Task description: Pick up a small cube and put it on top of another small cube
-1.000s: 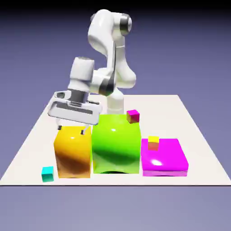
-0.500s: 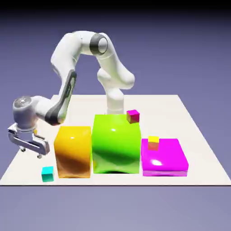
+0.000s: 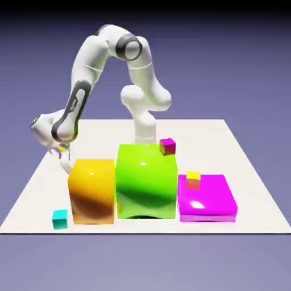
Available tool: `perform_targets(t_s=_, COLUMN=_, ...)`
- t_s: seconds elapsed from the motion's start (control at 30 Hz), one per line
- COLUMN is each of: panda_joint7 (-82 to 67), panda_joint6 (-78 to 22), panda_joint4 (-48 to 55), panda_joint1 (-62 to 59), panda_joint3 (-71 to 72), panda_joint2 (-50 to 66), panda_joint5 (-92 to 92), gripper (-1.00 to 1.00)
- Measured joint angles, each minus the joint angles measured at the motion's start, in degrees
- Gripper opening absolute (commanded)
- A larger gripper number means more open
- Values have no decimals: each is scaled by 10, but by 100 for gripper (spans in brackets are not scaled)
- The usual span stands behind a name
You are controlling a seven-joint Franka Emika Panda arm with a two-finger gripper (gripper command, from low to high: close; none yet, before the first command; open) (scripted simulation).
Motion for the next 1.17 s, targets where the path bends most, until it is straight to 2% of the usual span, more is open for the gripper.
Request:
perform_targets(t_s=0.07, panda_joint7=-29, panda_joint6=43, panda_joint4=-11, panda_joint1=-10, panda_joint3=29, panda_joint2=41, panda_joint5=43, gripper=0)
perform_targets(t_s=0.1, panda_joint7=-41, panda_joint6=60, panda_joint4=-15, panda_joint1=-14, panda_joint3=41, panda_joint2=58, panda_joint5=61, gripper=-100)
perform_targets(t_s=0.17, panda_joint7=-41, panda_joint6=60, panda_joint4=-15, panda_joint1=-14, panda_joint3=41, panda_joint2=58, panda_joint5=61, gripper=-100)
perform_targets(t_s=0.3, panda_joint7=18, panda_joint6=-22, panda_joint4=10, panda_joint1=3, panda_joint3=-11, panda_joint2=-19, panda_joint5=-19, gripper=-100)
perform_targets(t_s=0.9, panda_joint7=437, panda_joint6=-83, panda_joint4=383, panda_joint1=-208, panda_joint3=341, panda_joint2=126, panda_joint5=17, gripper=-100)
perform_targets(t_s=0.97, panda_joint7=439, panda_joint6=-84, panda_joint4=385, panda_joint1=-209, panda_joint3=343, panda_joint2=127, panda_joint5=18, gripper=-100)
perform_targets(t_s=1.07, panda_joint7=420, panda_joint6=-9, panda_joint4=361, panda_joint1=-195, panda_joint3=356, panda_joint2=175, panda_joint5=37, gripper=-100)
perform_targets(t_s=1.1, panda_joint7=420, panda_joint6=-9, panda_joint4=361, panda_joint1=-195, panda_joint3=356, panda_joint2=175, panda_joint5=37, gripper=100)
perform_targets(t_s=1.17, panda_joint7=421, panda_joint6=-9, panda_joint4=361, panda_joint1=-195, panda_joint3=356, panda_joint2=175, panda_joint5=35, gripper=100)
